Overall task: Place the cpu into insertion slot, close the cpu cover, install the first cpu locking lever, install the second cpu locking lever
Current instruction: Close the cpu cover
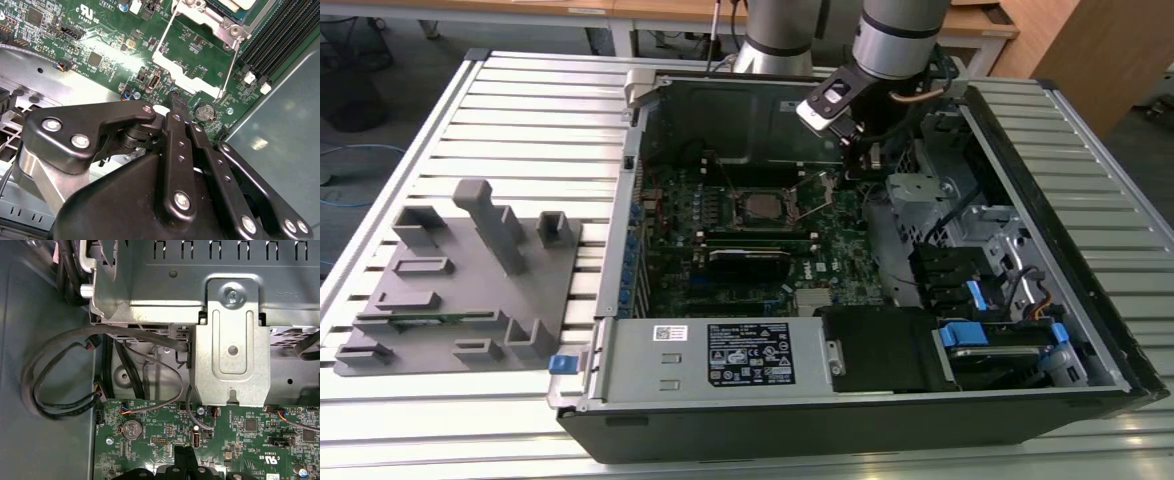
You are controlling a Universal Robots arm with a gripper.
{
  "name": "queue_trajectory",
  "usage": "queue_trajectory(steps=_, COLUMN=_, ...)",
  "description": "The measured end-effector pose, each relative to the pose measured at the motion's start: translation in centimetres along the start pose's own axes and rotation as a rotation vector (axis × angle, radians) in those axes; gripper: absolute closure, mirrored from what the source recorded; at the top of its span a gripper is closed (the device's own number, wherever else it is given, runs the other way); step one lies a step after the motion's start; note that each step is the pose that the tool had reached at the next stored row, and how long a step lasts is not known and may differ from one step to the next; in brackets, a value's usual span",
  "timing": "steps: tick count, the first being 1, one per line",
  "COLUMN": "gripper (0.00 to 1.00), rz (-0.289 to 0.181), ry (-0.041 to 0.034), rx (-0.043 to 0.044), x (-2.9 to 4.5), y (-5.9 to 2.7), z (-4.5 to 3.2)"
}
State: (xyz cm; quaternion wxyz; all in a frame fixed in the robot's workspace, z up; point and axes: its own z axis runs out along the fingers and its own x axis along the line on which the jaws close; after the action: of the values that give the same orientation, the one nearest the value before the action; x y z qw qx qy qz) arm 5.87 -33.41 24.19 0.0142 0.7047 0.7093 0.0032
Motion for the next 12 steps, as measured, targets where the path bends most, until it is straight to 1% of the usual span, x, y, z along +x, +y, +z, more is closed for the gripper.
queue_trajectory(steps=5, gripper=0.9, rz=0.0, ry=0.0001, rx=0.0004, x=0.0, y=0.0, z=0.01)
queue_trajectory(steps=10, gripper=0.9, rz=0.0, ry=0.0001, rx=0.0004, x=0.01, y=-0.02, z=0.31)
queue_trajectory(steps=12, gripper=0.9, rz=0.0, ry=-0.0001, rx=0.0005, x=0.01, y=-0.16, z=0.36)
